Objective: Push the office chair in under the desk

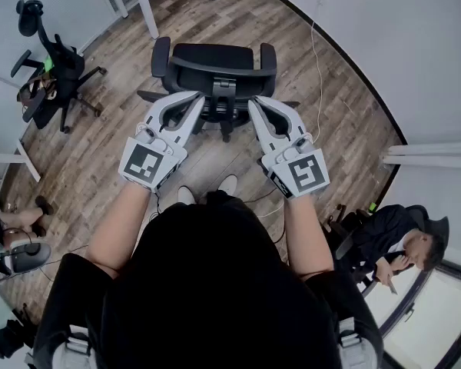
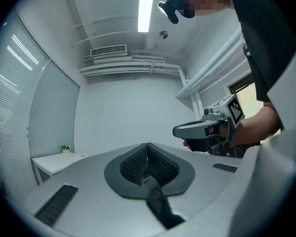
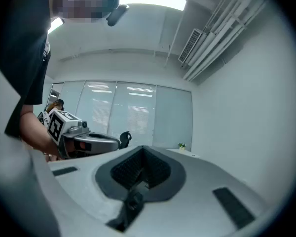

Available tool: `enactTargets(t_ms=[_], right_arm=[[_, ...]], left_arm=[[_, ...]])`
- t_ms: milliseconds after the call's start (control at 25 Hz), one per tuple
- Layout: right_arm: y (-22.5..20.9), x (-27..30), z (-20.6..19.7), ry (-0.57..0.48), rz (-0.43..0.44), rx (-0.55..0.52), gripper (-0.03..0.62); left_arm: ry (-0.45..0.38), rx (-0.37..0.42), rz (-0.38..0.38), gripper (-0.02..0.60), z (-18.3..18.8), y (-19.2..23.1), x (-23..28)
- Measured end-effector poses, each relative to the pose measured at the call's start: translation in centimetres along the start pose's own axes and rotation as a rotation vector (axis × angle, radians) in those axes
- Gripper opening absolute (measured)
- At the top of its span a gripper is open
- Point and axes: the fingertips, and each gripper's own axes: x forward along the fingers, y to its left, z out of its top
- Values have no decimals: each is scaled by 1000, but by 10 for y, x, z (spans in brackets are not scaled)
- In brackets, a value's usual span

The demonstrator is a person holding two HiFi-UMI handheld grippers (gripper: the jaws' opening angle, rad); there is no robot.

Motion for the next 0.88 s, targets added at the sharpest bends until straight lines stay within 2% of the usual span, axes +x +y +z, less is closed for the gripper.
enactTargets(t_ms=[240, 520, 720, 880], right_arm=[[3, -1, -15, 35, 7, 11, 2], [-4, -1, -36, 101, -5, 77, 3], [-10, -3, -49, 130, -12, 79, 6], [-15, -3, -66, 196, 3, 63, 18]], left_arm=[[29, 10, 18, -6, -10, 3, -2], [80, 33, 24, 11, -33, 12, -10], [110, 41, 30, 28, -46, 19, -10], [152, 48, 9, 52, -60, 23, -10]])
